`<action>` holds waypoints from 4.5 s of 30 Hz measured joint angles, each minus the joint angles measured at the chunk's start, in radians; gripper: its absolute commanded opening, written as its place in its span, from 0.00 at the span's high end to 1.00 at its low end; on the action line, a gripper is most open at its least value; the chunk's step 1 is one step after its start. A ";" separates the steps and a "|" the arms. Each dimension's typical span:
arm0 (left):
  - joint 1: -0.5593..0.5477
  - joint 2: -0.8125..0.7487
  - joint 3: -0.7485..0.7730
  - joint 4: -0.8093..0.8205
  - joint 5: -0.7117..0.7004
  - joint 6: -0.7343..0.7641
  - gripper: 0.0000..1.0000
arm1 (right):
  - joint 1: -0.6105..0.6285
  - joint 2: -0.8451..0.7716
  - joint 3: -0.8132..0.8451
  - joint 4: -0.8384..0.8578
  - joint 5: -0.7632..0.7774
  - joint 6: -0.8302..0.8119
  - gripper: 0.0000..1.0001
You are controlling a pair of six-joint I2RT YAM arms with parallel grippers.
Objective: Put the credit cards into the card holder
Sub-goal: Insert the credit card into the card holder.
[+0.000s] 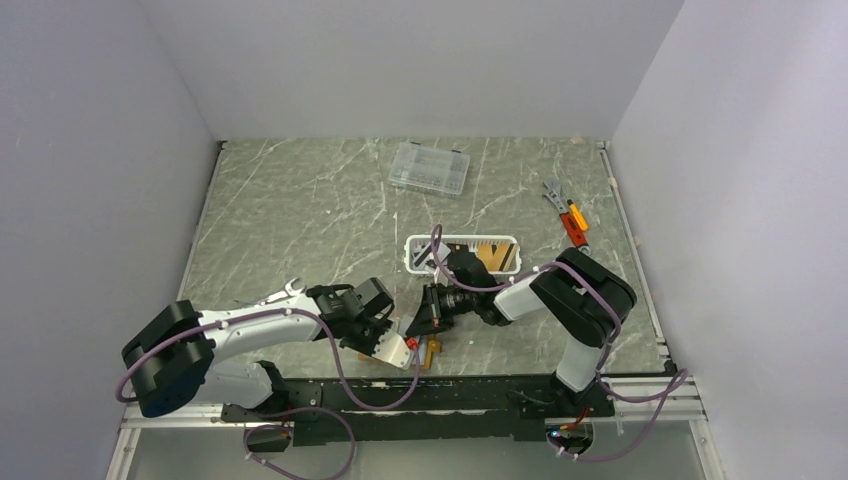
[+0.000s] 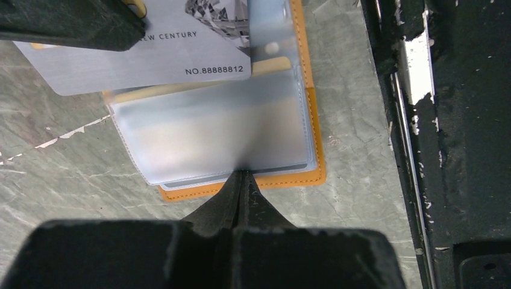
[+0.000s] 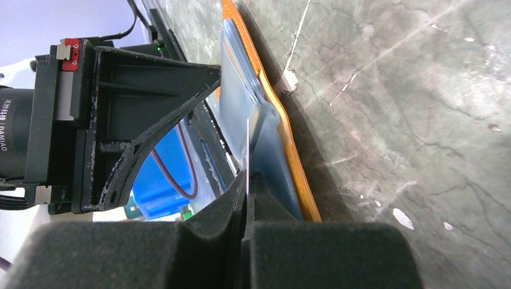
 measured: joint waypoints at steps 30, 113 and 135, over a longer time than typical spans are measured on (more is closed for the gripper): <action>-0.040 -0.063 -0.047 0.011 0.014 -0.124 1.00 | 0.001 0.016 0.001 0.074 -0.002 0.045 1.00; -0.077 -0.069 -0.077 0.111 -0.075 -0.124 1.00 | 0.031 -0.173 0.013 -0.382 0.170 0.109 0.66; -0.077 -0.068 -0.078 0.111 -0.075 -0.124 1.00 | 0.031 -0.142 -0.069 -0.164 0.146 0.199 0.93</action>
